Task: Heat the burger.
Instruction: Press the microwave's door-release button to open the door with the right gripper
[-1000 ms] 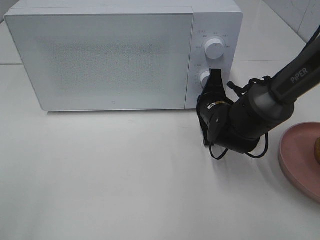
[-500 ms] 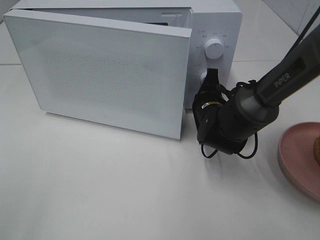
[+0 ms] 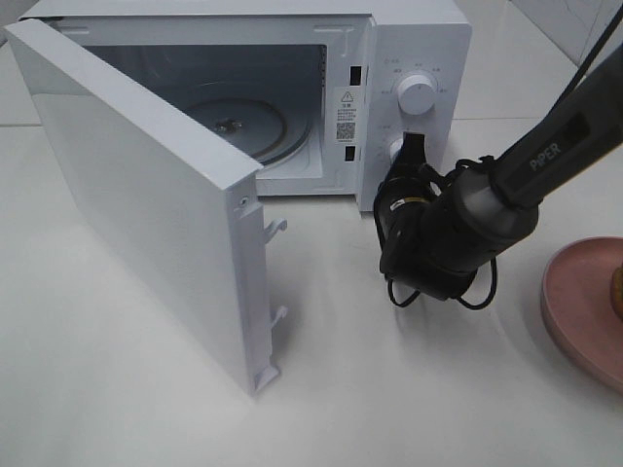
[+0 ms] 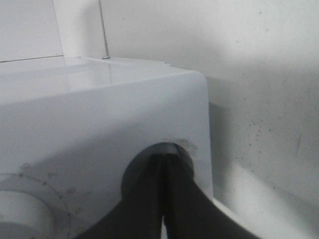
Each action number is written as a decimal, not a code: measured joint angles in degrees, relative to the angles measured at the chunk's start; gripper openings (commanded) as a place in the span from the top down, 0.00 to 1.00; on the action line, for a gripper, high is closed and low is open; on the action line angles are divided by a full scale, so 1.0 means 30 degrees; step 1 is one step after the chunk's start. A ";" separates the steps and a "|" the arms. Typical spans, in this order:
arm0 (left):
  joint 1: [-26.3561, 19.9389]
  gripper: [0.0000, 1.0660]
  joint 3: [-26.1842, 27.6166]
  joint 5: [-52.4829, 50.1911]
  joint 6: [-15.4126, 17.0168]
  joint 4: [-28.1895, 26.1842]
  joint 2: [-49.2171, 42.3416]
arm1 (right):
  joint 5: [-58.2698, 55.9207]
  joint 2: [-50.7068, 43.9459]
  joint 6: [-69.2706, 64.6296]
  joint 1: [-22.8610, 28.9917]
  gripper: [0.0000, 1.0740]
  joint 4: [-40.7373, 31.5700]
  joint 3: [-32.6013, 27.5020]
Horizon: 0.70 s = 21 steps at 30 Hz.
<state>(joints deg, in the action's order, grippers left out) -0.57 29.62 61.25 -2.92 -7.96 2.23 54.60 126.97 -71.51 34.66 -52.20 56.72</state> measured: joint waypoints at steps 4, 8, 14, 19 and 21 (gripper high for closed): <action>0.0000 0.05 0.0000 0.0000 0.0000 0.0000 0.0000 | -0.0286 0.0000 0.0076 0.0000 1.00 -0.0210 0.0115; 0.0000 0.05 0.0000 0.0000 0.0000 0.0000 0.0000 | -0.0592 -0.0153 0.0095 -0.0019 1.00 -0.0344 0.0115; 0.0000 0.05 0.0000 0.0000 0.0000 0.0000 0.0000 | -0.1528 -0.0649 0.0439 -0.0267 1.00 0.0095 -0.0191; 0.0000 0.05 0.0000 0.0000 0.0000 0.0000 0.0000 | -0.2024 -0.1261 0.0821 -0.0630 1.00 0.1280 -0.0802; 0.0000 0.05 0.0000 0.0000 0.0000 0.0000 0.0000 | -0.2349 -0.1929 0.1222 -0.0726 1.00 0.2063 -0.1490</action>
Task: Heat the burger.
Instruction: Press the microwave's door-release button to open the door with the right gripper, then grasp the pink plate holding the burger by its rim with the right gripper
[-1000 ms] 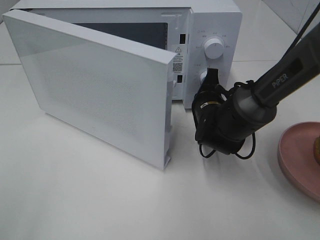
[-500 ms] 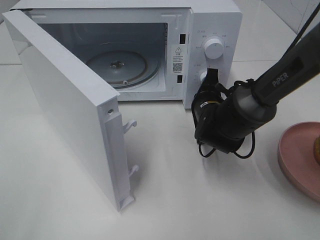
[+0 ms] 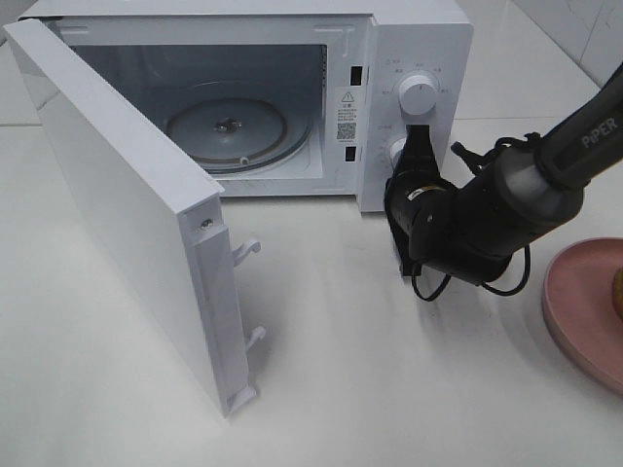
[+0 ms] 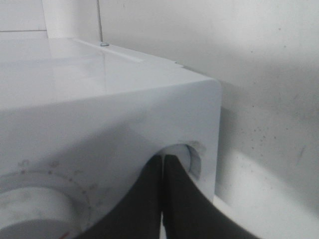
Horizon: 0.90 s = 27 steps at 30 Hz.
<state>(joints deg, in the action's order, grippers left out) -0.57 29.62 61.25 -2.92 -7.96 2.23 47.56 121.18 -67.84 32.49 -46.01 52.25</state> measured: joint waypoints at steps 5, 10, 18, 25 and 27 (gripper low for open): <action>0.0000 0.05 0.0000 0.0000 0.0000 0.0000 0.0000 | -0.0363 -0.0726 0.0840 0.0000 1.00 0.0363 -0.0649; 0.0000 0.05 0.0000 0.0000 0.0000 0.0000 0.0000 | -0.1413 -0.1853 0.1986 0.0000 1.00 0.0859 -0.1318; 0.0000 0.05 0.0000 0.0000 0.0000 0.0000 0.0000 | -0.4431 -0.3533 0.5118 -0.0038 1.00 0.0898 -0.2521; 0.0000 0.05 0.0000 0.0000 0.0000 0.0000 0.0000 | -0.8365 -0.5290 1.0466 -0.0134 0.98 0.1203 -0.2865; 0.0000 0.05 0.0000 0.0000 0.0000 0.0000 0.0000 | -0.9549 -0.5710 1.2280 -0.0134 0.97 0.1891 -0.2865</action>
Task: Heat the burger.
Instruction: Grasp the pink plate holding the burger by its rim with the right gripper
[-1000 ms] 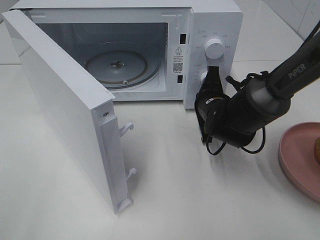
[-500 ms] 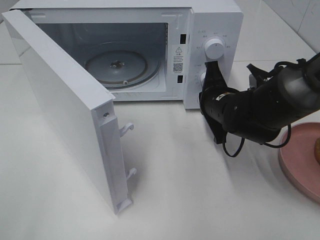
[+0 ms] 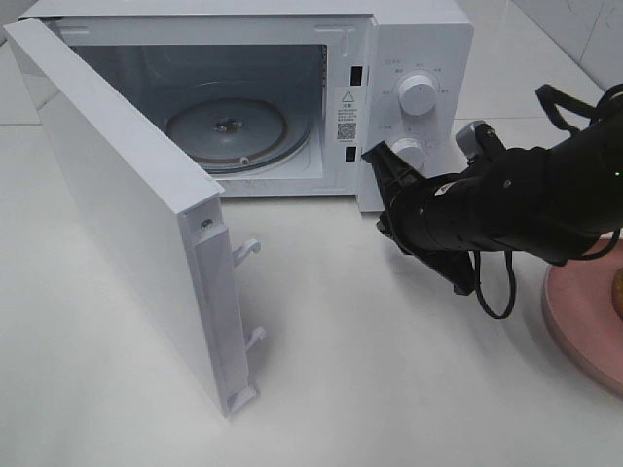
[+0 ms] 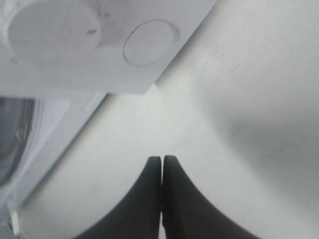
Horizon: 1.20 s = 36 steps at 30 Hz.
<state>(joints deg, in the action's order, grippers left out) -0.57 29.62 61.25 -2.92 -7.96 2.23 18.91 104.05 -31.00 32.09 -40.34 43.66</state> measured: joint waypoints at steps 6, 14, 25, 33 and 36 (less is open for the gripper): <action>0.0000 0.05 0.0000 0.0000 0.0000 0.0000 0.0000 | -0.4163 -0.1394 0.3342 0.0000 0.96 0.2750 0.0000; 0.0000 0.05 0.0000 0.0000 0.0000 0.0000 0.0000 | -0.8938 -0.3571 0.4412 0.0000 0.95 0.7487 -0.0019; 0.0000 0.05 0.0000 0.0000 0.0000 0.0000 0.0000 | -1.4037 -0.6856 0.5844 -0.0134 0.92 1.2414 -0.0019; 0.0000 0.05 0.0000 0.0000 0.0000 0.0000 0.0000 | -1.7342 -0.8327 0.6494 -0.2674 0.84 1.3713 -0.0019; 0.0000 0.05 0.0000 0.0000 0.0000 0.0000 0.0000 | -1.7647 -0.8327 0.6608 -0.2998 0.78 1.3961 -0.0019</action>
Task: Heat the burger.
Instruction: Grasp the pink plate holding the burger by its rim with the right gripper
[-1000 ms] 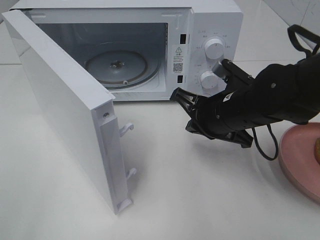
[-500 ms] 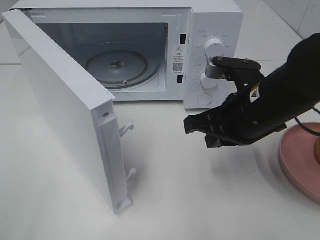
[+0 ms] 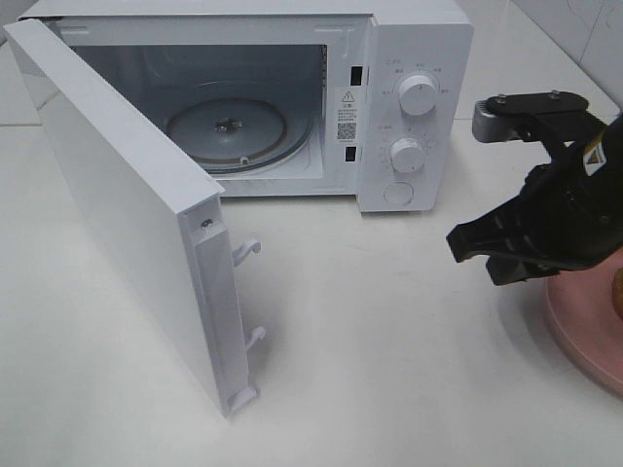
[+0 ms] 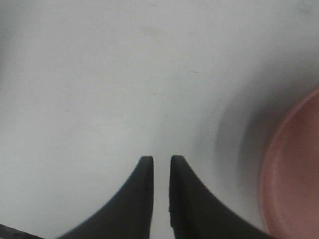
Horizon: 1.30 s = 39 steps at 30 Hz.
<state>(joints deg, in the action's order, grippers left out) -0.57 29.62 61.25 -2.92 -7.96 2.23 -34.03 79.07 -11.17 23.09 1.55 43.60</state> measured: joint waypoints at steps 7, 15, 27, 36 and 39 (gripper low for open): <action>0.0000 0.05 0.0000 0.0000 0.0000 0.0000 0.0000 | -0.0554 -0.0019 0.0286 -0.2273 0.23 0.1910 0.0000; 0.0000 0.05 0.0000 0.0000 0.0000 0.0000 0.0000 | -0.0668 0.0210 0.0306 -0.3342 0.08 0.3247 0.0000; 0.0000 0.05 0.0000 0.0000 0.0000 0.0000 0.0000 | -0.0936 0.2827 0.0095 -0.3380 0.11 0.3189 0.0000; 0.0000 0.05 0.0000 0.0000 0.0000 0.0000 0.0000 | -0.0401 0.4756 -0.0248 -0.3380 0.14 0.2941 0.0000; 0.0000 0.05 0.0000 0.0000 0.0000 0.0000 0.0000 | -0.0191 0.5309 -0.0248 -0.3380 0.15 0.2884 0.0000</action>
<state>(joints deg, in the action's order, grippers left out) -0.57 29.62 61.25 -2.92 -7.96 2.23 -34.61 95.00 -11.92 12.95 10.20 43.60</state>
